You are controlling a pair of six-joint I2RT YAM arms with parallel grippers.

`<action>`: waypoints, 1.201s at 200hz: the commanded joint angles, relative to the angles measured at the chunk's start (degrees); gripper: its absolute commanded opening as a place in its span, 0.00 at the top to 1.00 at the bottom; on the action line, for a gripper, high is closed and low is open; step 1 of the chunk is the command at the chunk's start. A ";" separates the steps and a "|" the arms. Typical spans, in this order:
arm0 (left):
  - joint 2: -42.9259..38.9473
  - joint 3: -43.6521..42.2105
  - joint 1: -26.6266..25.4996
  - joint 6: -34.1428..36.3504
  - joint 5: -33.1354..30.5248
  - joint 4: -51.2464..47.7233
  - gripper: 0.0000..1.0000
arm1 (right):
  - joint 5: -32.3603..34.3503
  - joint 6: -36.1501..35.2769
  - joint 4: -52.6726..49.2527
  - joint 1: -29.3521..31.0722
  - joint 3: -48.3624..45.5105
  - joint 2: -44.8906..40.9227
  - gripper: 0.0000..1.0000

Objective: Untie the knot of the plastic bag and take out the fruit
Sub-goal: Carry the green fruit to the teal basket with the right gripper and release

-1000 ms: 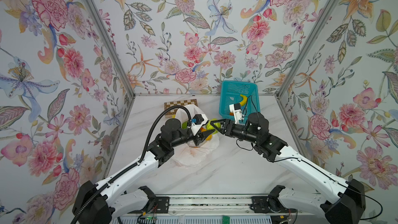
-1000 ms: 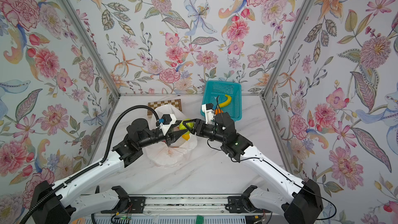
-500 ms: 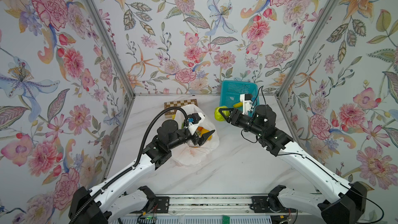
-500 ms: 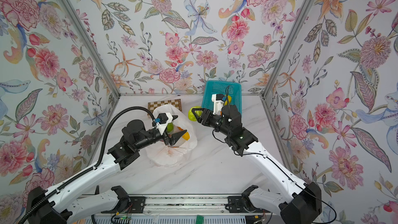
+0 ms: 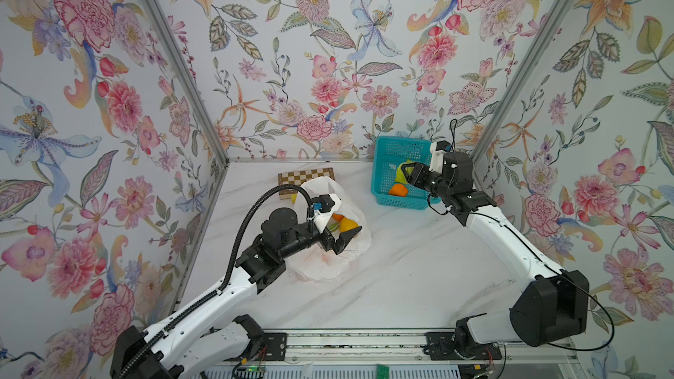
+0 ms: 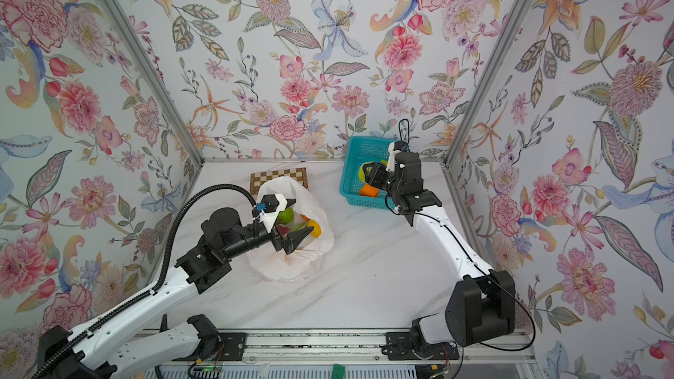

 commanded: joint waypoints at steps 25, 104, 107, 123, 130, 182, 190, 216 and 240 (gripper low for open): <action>-2.43 -1.67 -0.51 -2.55 -2.17 -1.32 0.01 | -0.95 -9.03 -6.49 -5.43 5.75 10.19 0.48; -4.41 -2.55 -0.51 -5.03 -4.03 -4.31 0.01 | 0.41 -11.76 -13.18 -9.52 16.27 28.56 0.48; -4.39 -2.50 -0.54 -5.10 -4.04 -4.46 0.01 | 0.85 -12.03 -13.52 -9.55 16.66 29.15 0.48; -4.40 -2.54 -0.60 -5.50 -4.15 -4.88 0.01 | 3.02 -12.72 -15.56 -9.44 18.45 31.91 0.48; -4.36 -2.60 -0.60 -5.55 -4.20 -4.86 0.01 | 3.72 -12.95 -16.15 -9.35 19.10 32.98 0.47; -2.81 -1.37 -0.70 -5.72 -2.52 -4.68 0.01 | 6.60 -13.96 -18.16 -7.79 21.21 36.73 0.38; -2.69 -1.17 -0.69 -5.80 -2.40 -4.80 0.01 | 6.89 -13.86 -18.23 -7.63 21.16 36.41 0.35; -2.72 -0.99 -0.82 -5.64 -2.54 -4.93 0.01 | 7.57 -13.75 -18.18 -6.86 20.97 33.59 0.25; -2.46 -0.96 -0.87 -5.38 -2.48 -4.68 0.01 | 7.94 -13.41 -18.04 -5.98 20.59 29.16 0.19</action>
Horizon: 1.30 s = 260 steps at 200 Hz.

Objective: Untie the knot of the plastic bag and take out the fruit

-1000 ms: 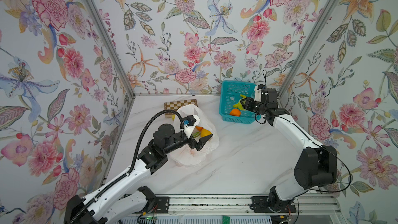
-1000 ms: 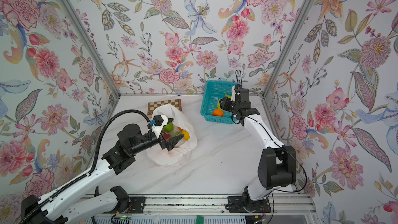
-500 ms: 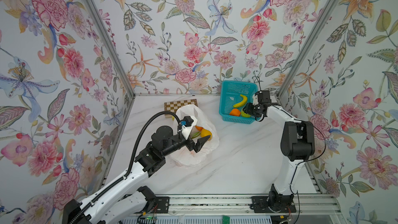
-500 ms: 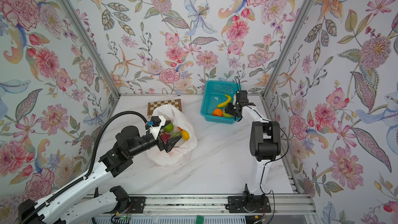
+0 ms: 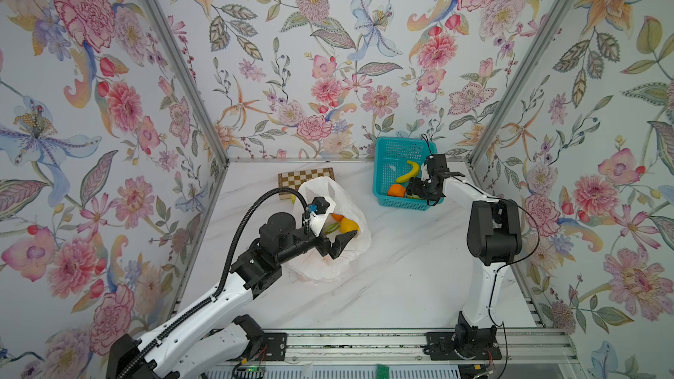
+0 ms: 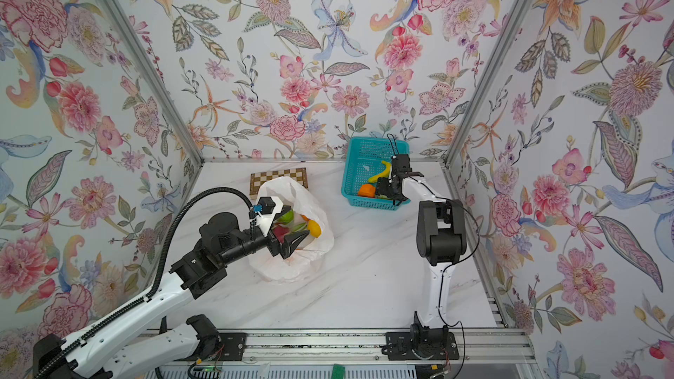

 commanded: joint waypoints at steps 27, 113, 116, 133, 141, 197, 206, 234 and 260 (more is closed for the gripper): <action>0.39 0.45 -0.74 -1.34 0.06 0.09 0.01 | 2.77 0.50 -0.16 2.85 -1.42 -11.70 0.15; -1.29 -6.18 -0.87 -6.53 -5.92 -2.75 0.04 | -2.52 4.66 10.65 15.38 -15.14 -34.45 0.07; -1.25 -6.25 -0.87 -6.67 -6.19 -2.91 0.04 | -2.72 4.66 11.04 15.97 -15.65 -35.14 0.07; -1.11 -7.42 -0.88 -7.57 -7.97 -3.49 0.07 | -3.39 5.37 12.72 18.90 -19.03 -38.49 0.06; -0.89 -7.81 -0.86 -8.23 -9.18 -3.80 0.08 | -3.83 6.43 13.04 20.07 -20.74 -40.22 0.06; 2.82 -9.19 -0.79 -12.28 -14.09 -4.20 0.18 | -2.69 11.84 15.11 29.54 -36.61 -50.86 0.03; 4.11 -8.74 -0.77 -12.40 -14.38 -4.33 0.19 | -2.17 12.81 14.95 30.34 -37.87 -51.52 0.03; 9.54 -5.85 -0.78 -14.15 -17.59 -7.01 0.23 | -2.33 15.29 15.37 32.95 -39.82 -50.95 0.03; 13.92 -4.48 -0.77 -15.84 -19.45 -5.71 0.26 | 0.69 17.61 15.34 35.11 -39.57 -47.89 0.03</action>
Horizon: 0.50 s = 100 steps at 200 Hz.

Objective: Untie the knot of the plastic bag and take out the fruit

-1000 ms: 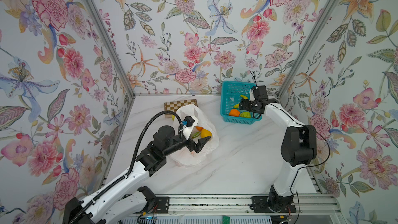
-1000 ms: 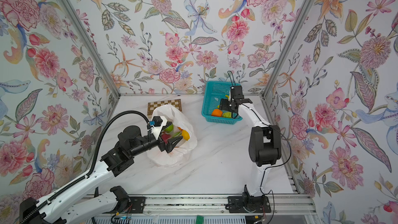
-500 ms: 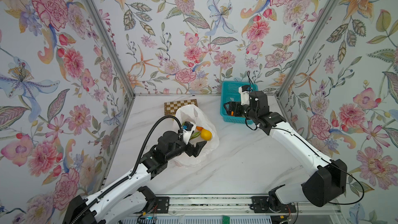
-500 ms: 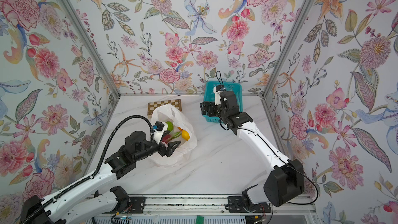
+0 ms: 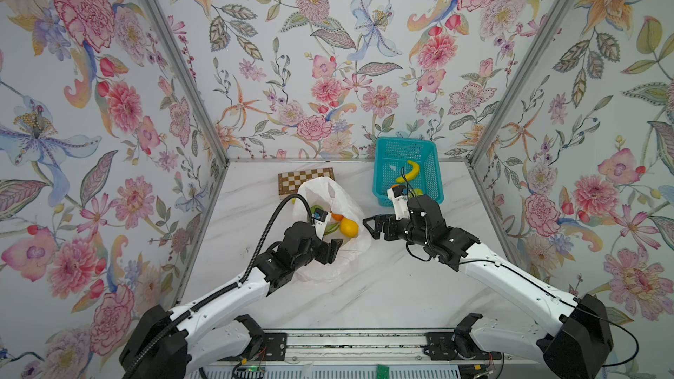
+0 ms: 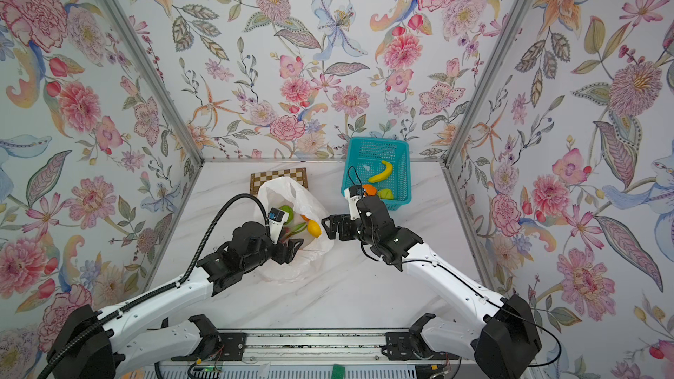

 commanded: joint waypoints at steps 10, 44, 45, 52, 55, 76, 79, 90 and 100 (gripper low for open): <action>4.70 3.34 -0.41 -3.06 -3.89 0.65 0.27 | 3.93 4.24 1.11 2.33 0.39 3.97 0.04; 10.29 6.59 -0.32 -5.46 -6.32 1.02 0.33 | 4.98 3.95 -0.81 3.89 2.47 8.31 0.12; 10.35 6.69 -0.32 -5.38 -6.33 1.04 0.33 | 5.13 3.91 -0.90 3.95 2.49 8.39 0.13; 11.65 7.27 -0.32 -5.17 -6.30 1.44 0.34 | 6.85 3.85 -1.70 4.32 2.87 8.93 0.15; 12.09 7.50 -0.32 -5.03 -6.29 1.61 0.34 | 7.65 3.73 -2.37 4.45 3.12 9.12 0.17; 15.65 9.27 -0.26 -4.04 -6.23 2.98 0.35 | 12.22 3.61 -6.41 5.05 4.50 10.03 0.33; 16.14 9.47 -0.25 -4.00 -6.19 3.31 0.35 | 12.43 3.62 -6.71 5.05 4.57 10.04 0.35; 17.94 10.17 -0.11 -3.99 -6.11 4.55 0.35 | 12.56 3.67 -7.01 5.07 4.57 9.91 0.42; 19.54 11.23 -0.06 -3.99 -5.99 5.19 0.35 | 12.28 3.62 -6.65 5.29 4.40 9.53 0.46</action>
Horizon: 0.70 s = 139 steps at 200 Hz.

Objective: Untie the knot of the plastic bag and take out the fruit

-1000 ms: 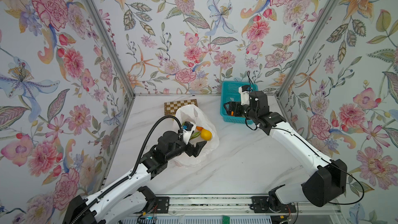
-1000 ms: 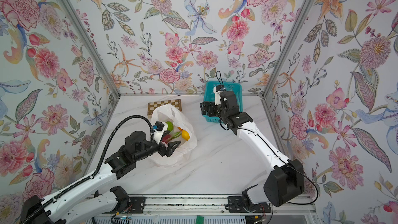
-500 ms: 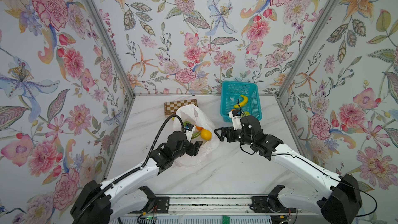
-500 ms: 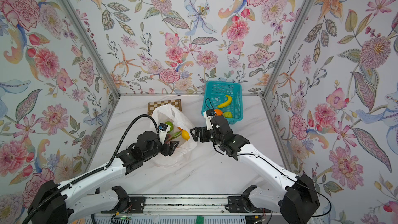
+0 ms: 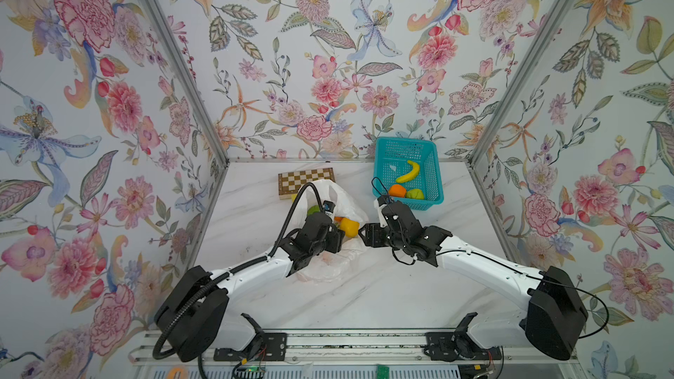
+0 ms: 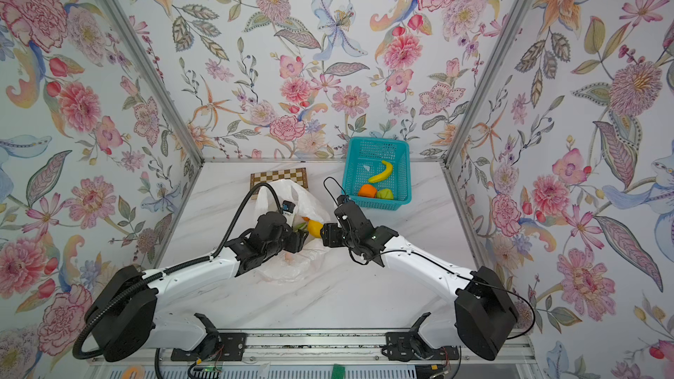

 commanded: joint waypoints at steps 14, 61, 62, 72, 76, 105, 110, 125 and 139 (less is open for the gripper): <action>5.65 4.69 0.01 0.22 -1.49 2.65 0.33 | 3.24 -0.20 -2.57 0.75 1.60 -0.72 0.52; 12.88 9.98 0.72 1.36 -0.92 1.49 0.24 | 4.07 -0.48 -3.45 1.87 1.13 -2.01 0.63; 12.93 10.08 0.71 1.44 -0.96 1.44 0.23 | 4.03 -0.46 -3.47 1.89 1.09 -2.03 0.63; 14.26 10.96 1.04 1.86 -1.05 1.15 0.19 | 3.98 -0.45 -3.71 1.99 1.04 -2.06 0.63; 14.79 11.31 1.09 2.04 -1.02 1.06 0.18 | 3.93 -0.46 -3.75 1.94 1.05 -2.06 0.63; 18.48 13.79 1.99 3.23 0.03 -0.04 0.10 | 4.27 -0.29 -3.76 2.14 1.18 -2.32 0.63; 19.01 14.14 2.11 3.32 0.43 -0.08 0.10 | 4.28 -0.28 -3.76 2.18 1.14 -2.32 0.63; 20.62 14.82 2.47 3.88 1.57 0.36 0.08 | 4.49 -0.29 -3.70 2.25 1.05 -2.49 0.62; 22.46 15.75 2.73 4.45 2.98 0.39 0.07 | 4.66 -0.18 -3.75 2.27 0.96 -2.57 0.62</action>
